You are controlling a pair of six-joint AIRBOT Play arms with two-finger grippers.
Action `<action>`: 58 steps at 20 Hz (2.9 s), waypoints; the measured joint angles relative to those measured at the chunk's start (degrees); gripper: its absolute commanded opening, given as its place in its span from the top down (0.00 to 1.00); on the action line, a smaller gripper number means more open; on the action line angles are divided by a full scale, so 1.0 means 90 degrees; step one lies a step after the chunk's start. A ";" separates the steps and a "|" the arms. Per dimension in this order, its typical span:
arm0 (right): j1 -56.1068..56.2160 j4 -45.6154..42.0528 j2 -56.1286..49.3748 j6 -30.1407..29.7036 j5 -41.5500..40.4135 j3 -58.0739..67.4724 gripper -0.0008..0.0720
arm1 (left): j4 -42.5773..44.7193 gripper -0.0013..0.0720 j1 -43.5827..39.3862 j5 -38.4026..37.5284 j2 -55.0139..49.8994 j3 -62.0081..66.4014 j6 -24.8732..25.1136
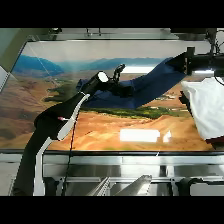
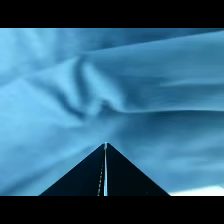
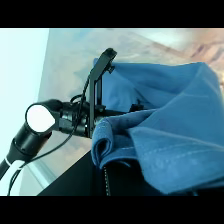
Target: Fold the shirts.
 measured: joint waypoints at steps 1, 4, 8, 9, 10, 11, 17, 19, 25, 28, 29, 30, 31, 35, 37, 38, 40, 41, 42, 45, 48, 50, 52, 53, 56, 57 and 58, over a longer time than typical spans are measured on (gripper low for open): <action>0.0097 0.0044 0.0005 0.0024 -0.0005 0.0000 0.97 | -0.0197 0.98 0.0119 -0.0291 0.0090 0.0075 -0.0022; 0.0554 0.0134 0.0015 0.0095 -0.0279 0.0000 0.97 | -0.0760 0.99 0.0760 -0.1292 0.0784 0.0078 0.0022; 0.1719 0.0282 -0.0061 0.0119 -0.1605 0.0000 0.97 | -0.1078 0.98 0.2052 -0.2336 0.2159 -0.0328 0.0136; 0.2072 0.0306 -0.0131 0.0119 -0.2055 0.0000 0.97 | -0.1093 0.98 0.2390 -0.2557 0.2463 -0.0389 0.0155; 0.2465 0.0384 -0.0238 0.0117 -0.2552 0.0000 0.97 | -0.1129 0.98 0.2749 -0.2788 0.2786 -0.0454 0.0177; 0.2873 0.0556 -0.0376 0.0046 -0.3028 0.0002 0.97 | -0.1158 0.98 0.3055 -0.2907 0.3070 -0.0522 0.0182; 0.4818 0.2914 -0.2021 -0.1899 -0.5110 0.0741 0.09 | -0.1226 0.96 0.4301 -0.3259 0.4481 -0.1591 0.0651; 0.5163 0.3728 -0.2688 -0.2550 -0.4979 0.1260 0.10 | -0.1224 0.96 0.4464 -0.3293 0.4782 -0.2106 0.0811; 0.5064 0.4318 -0.3225 -0.2926 -0.3597 0.1868 0.97 | -0.1222 0.96 0.4619 -0.3337 0.5219 -0.3109 0.1044; 0.4517 0.3257 -0.2939 -0.2076 -0.2885 0.1928 0.97 | -0.1224 0.96 0.4639 -0.3417 0.5272 -0.3247 0.1076; 0.4286 0.2710 -0.2781 -0.1700 -0.2652 0.1936 0.97 | -0.1224 0.96 0.4643 -0.3495 0.5280 -0.3271 0.1090; 0.4005 0.2033 -0.2582 -0.1263 -0.2341 0.1943 0.97 | -0.1222 0.96 0.4646 -0.3575 0.5294 -0.3288 0.1090; 0.3742 0.1443 -0.2385 -0.0899 -0.2035 0.1948 0.97 | -0.1222 0.96 0.4653 -0.3670 0.5309 -0.3298 0.1093; 0.2560 -0.0525 -0.1532 0.0175 -0.0350 0.1848 0.97 | -0.1202 0.96 0.4838 -0.3776 0.5649 -0.3597 0.1100; 0.1989 -0.1025 -0.1120 0.0398 0.0262 0.1396 0.92 | -0.1195 0.96 0.5059 -0.3645 0.6098 -0.4124 0.1117; 0.1732 -0.1171 -0.0918 0.0478 0.0333 0.1056 0.60 | -0.1175 0.96 0.5214 -0.3599 0.6431 -0.4534 0.1120; 0.1372 -0.1409 -0.0682 0.0551 0.0296 0.0391 0.05 | -0.1175 0.96 0.5510 -0.3395 0.7060 -0.5326 0.1139; 0.1287 -0.1457 -0.0646 0.0571 0.0233 0.0126 0.05 | -0.1171 0.96 0.5656 -0.3269 0.7354 -0.5712 0.1139; 0.1248 -0.1503 -0.0661 0.0588 0.0172 -0.0090 0.05 | -0.1171 0.96 0.5819 -0.3121 0.7650 -0.6084 0.1139; 0.1389 -0.1576 -0.0945 0.0588 -0.0202 -0.0423 0.05 | -0.1171 0.96 0.6268 -0.2788 0.8286 -0.6885 0.1141; 0.1688 -0.1464 -0.1367 0.0585 -0.0906 -0.0539 0.04 | -0.1171 0.96 0.6613 -0.2506 0.8631 -0.7300 0.1144; 0.1882 -0.1253 -0.1649 0.0573 -0.1338 -0.0568 0.04 | -0.1175 0.96 0.6737 -0.2397 0.8733 -0.7410 0.1175; 0.2084 -0.1001 -0.1919 0.0566 -0.1722 -0.0583 0.04 | -0.1178 0.96 0.6798 -0.2271 0.8782 -0.7465 0.1229; 0.2188 -0.0862 -0.2045 0.0561 -0.1894 -0.0583 0.04 | -0.1180 0.96 0.6817 -0.2217 0.8799 -0.7485 0.1256; 0.2455 -0.0418 -0.2334 0.0464 -0.2283 -0.0571 0.04 | -0.1183 0.96 0.6844 -0.2079 0.8820 -0.7509 0.1362; 0.2526 -0.0209 -0.2412 0.0376 -0.2375 -0.0554 0.04 | -0.1180 0.96 0.6849 -0.2047 0.8825 -0.7514 0.1382; 0.2599 -0.0007 -0.2487 0.0270 -0.2460 -0.0537 0.04 | -0.1180 0.96 0.6853 -0.2008 0.8825 -0.7519 0.1409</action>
